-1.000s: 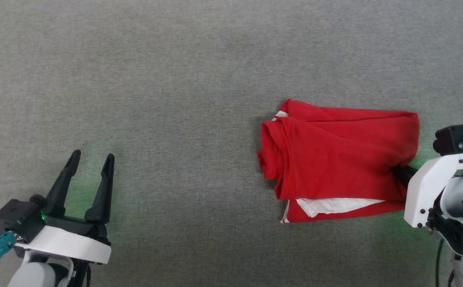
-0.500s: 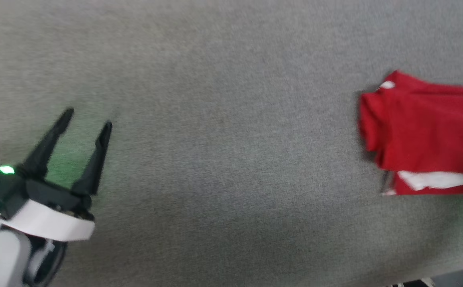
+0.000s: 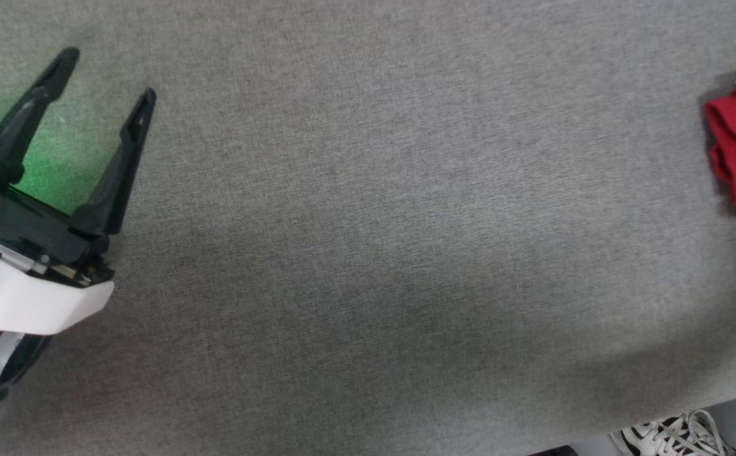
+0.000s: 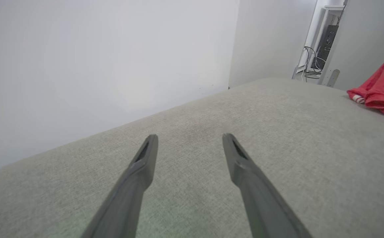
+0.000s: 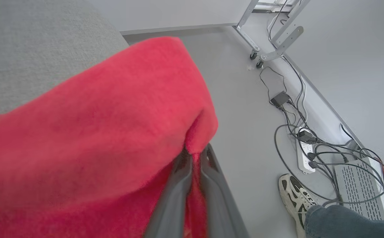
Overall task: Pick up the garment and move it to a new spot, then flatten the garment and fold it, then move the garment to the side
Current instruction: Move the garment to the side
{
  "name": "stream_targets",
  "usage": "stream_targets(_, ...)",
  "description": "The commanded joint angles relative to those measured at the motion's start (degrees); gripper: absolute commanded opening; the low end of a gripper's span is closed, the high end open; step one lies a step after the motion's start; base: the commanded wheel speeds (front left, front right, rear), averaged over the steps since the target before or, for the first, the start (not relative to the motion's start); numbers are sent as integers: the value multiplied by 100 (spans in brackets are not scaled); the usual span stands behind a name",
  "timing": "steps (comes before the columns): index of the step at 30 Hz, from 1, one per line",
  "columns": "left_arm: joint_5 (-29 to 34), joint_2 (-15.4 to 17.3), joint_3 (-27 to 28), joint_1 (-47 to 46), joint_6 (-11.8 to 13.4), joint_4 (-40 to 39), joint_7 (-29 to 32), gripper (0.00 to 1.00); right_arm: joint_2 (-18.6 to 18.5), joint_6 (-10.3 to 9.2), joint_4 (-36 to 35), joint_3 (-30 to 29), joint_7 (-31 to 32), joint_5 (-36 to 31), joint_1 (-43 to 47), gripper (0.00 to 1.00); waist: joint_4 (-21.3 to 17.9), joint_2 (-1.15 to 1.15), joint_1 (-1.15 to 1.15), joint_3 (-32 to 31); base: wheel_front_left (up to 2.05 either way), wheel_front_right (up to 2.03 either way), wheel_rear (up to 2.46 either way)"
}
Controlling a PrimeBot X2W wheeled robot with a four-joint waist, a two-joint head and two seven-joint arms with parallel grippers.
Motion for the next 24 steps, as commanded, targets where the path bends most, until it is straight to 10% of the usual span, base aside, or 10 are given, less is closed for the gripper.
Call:
stream_targets(1,-18,34,16,-108,14,-34,-29,100,28,-15,162,-59,-140,-150,-178,0,52,0,0,113,0,0,0)
stream_targets(5,-63,-37,68,-128,14,45,-29,100,19,-15,521,-96,-375,-533,-350,0,147,0,0,116,0,0,0)
stream_targets(7,-104,-92,88,-85,14,135,-29,100,-67,-15,673,-13,-471,-721,-354,49,197,0,0,57,0,0,0)
stream_targets(8,-115,-129,98,-60,14,176,-29,100,-101,-15,749,45,-477,-799,-329,100,222,0,0,11,0,0,0)
stream_targets(24,-238,-1247,485,1025,14,1275,-29,100,-248,-15,687,1747,-1217,-382,452,100,772,0,0,-1612,0,0,0)
